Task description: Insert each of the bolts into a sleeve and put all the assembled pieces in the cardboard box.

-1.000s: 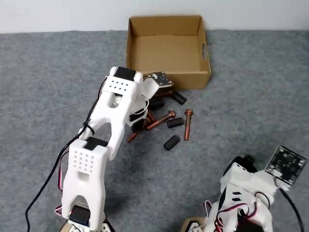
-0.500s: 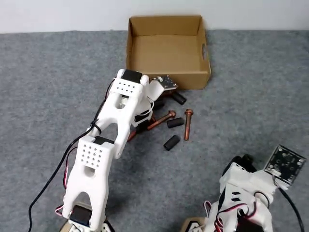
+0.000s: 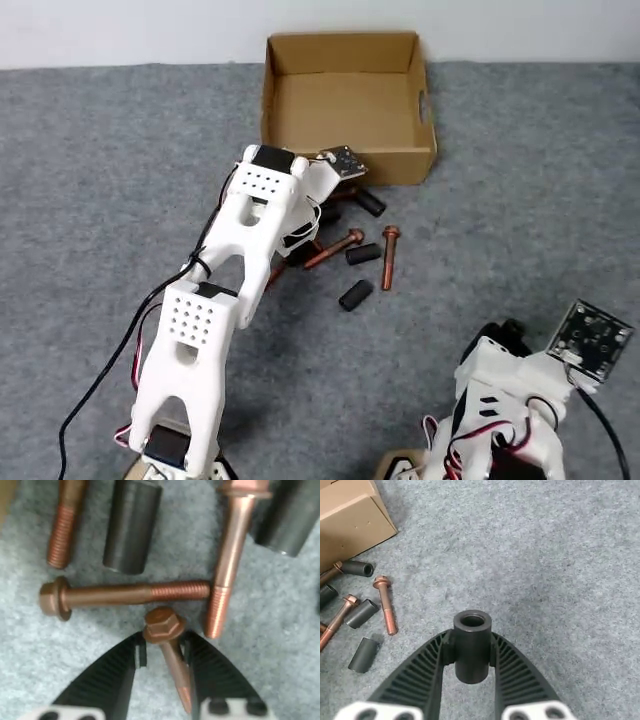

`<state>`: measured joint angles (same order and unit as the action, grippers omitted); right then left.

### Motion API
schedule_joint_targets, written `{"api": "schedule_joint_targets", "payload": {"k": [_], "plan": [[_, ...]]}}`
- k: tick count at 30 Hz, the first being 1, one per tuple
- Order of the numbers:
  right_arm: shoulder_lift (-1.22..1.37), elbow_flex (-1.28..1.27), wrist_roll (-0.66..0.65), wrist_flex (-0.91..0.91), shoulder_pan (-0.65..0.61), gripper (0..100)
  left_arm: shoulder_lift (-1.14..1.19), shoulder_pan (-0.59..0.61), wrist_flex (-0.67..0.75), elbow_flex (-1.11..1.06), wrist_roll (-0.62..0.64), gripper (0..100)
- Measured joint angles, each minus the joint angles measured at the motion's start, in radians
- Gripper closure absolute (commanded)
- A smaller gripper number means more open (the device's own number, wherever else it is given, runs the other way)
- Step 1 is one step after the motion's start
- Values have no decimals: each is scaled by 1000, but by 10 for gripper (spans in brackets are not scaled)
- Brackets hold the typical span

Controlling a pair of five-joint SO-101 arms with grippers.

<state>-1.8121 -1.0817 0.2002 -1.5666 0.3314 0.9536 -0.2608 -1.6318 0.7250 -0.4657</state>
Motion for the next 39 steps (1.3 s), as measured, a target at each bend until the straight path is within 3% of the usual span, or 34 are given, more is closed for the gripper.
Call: {"api": "schedule_joint_targets", "payload": {"k": [2,14,18,23,32,35,39], "plan": [[0,0,0,0,0,988,5,-5,-5,9,-3,997],[0,0,0,0,0,989,-43,-25,-92,95,43,995],[0,0,0,0,0,989,-238,-25,-92,-9,97,995],[0,0,0,0,0,989,-549,-25,-92,-302,118,995],[0,0,-31,0,-3,989,-1074,15,-98,-592,440,994],[0,0,-55,0,-18,989,-1200,32,-100,-666,453,995],[0,0,-55,38,-132,989,-1364,80,-91,-749,451,995]]}}
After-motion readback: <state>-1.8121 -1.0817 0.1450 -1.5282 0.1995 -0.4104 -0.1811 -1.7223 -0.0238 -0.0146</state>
